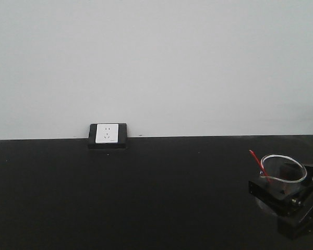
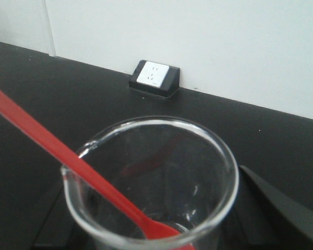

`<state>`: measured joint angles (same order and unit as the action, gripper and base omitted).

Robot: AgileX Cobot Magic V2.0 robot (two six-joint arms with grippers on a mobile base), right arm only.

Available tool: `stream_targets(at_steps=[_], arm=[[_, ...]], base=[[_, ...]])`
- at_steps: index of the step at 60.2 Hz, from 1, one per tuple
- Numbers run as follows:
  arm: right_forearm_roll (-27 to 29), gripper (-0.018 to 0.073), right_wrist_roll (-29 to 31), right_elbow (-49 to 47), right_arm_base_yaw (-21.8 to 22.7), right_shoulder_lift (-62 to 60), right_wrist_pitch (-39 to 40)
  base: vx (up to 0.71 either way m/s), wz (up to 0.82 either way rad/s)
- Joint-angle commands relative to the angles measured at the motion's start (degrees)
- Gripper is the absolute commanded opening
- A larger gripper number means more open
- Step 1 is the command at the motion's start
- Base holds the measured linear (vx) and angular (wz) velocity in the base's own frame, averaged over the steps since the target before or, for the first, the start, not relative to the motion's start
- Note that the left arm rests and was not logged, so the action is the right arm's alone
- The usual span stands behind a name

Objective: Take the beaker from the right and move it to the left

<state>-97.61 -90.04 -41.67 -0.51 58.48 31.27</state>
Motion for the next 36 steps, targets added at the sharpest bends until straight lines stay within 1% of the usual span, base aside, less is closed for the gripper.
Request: stream_targets(at_steps=[1, 19, 26, 36], arm=[[2.1, -0.0003, -0.1, -1.6, 0.2, -0.9, 0.0], [2.1, -0.0003, -0.1, -1.6, 0.2, -0.9, 0.0], [2.1, -0.0003, -0.1, -1.6, 0.2, -0.9, 0.0], [2.1, -0.0003, -0.1, -1.6, 0.2, -0.9, 0.0]], base=[[-0.01, 0.04], [-0.03, 0.13], [-0.09, 0.35], [-0.13, 0.50]])
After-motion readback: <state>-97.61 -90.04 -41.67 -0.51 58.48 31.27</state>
